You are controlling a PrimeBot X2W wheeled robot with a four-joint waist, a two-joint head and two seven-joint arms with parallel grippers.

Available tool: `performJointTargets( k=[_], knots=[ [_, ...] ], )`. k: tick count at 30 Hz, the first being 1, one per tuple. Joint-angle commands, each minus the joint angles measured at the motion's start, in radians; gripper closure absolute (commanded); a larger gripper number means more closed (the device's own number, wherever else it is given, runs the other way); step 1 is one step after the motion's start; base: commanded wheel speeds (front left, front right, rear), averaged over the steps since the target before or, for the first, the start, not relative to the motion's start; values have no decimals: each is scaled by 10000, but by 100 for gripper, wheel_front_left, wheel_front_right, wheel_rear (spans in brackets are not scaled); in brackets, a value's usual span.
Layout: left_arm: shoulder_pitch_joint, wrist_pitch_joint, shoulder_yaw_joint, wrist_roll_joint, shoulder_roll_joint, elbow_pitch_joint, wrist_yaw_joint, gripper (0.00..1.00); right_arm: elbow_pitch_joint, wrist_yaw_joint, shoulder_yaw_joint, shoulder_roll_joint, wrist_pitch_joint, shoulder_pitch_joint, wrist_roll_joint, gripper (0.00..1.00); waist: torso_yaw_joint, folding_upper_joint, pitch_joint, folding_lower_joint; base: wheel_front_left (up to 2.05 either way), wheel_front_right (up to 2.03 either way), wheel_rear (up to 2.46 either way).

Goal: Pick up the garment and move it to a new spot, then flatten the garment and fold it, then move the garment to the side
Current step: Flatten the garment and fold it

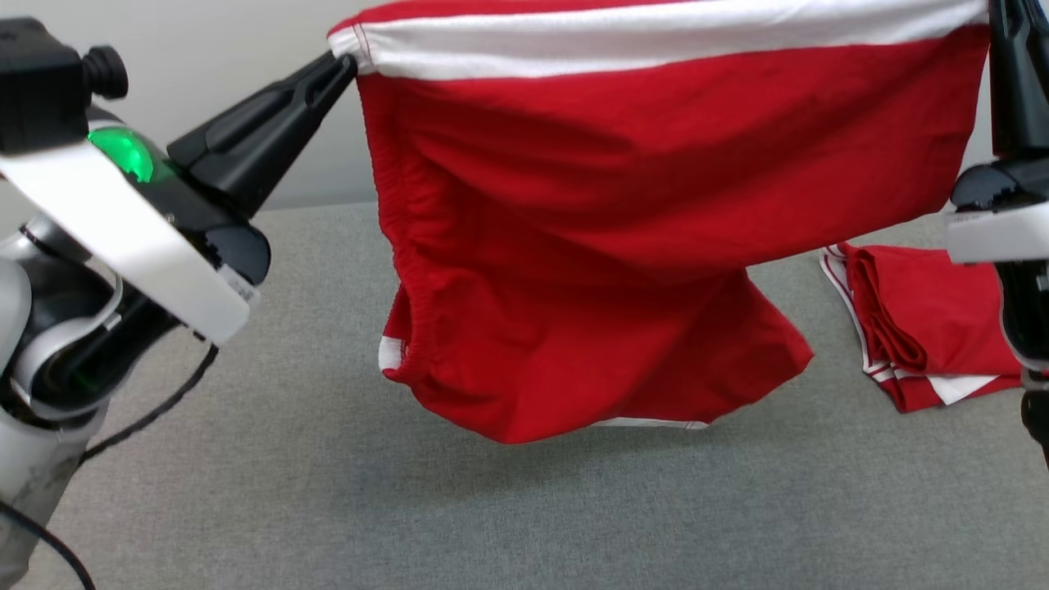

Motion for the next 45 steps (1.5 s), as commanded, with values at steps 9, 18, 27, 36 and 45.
performJointTargets(
  k=[9,18,27,36,45],
  knots=[
    [-2828,-747,-854,866,-393,2709,-3,100,2458,-4,1071,230,299,-3168,-160,100,-185,0,1931,0,0,0,0],
    [-7132,-3475,-2147,3508,-1456,6481,-3,100,5927,-4,2087,573,-276,-8187,-937,100,-185,0,4835,0,0,0,0],
    [-9561,-5405,-3415,4794,-2445,9330,0,100,7405,-4,2072,1069,-599,-10440,-1605,100,-400,0,6623,0,0,0,0],
    [-8931,-5575,-5314,4117,-2410,9190,3,100,7129,-4,1972,863,-599,-8908,-1302,100,-289,0,7083,0,0,0,0],
    [-5471,-5572,-7148,3475,-145,6155,7,100,6263,-4,2990,-289,-601,-4572,937,100,-210,0,5492,0,0,0,0]
  ],
)
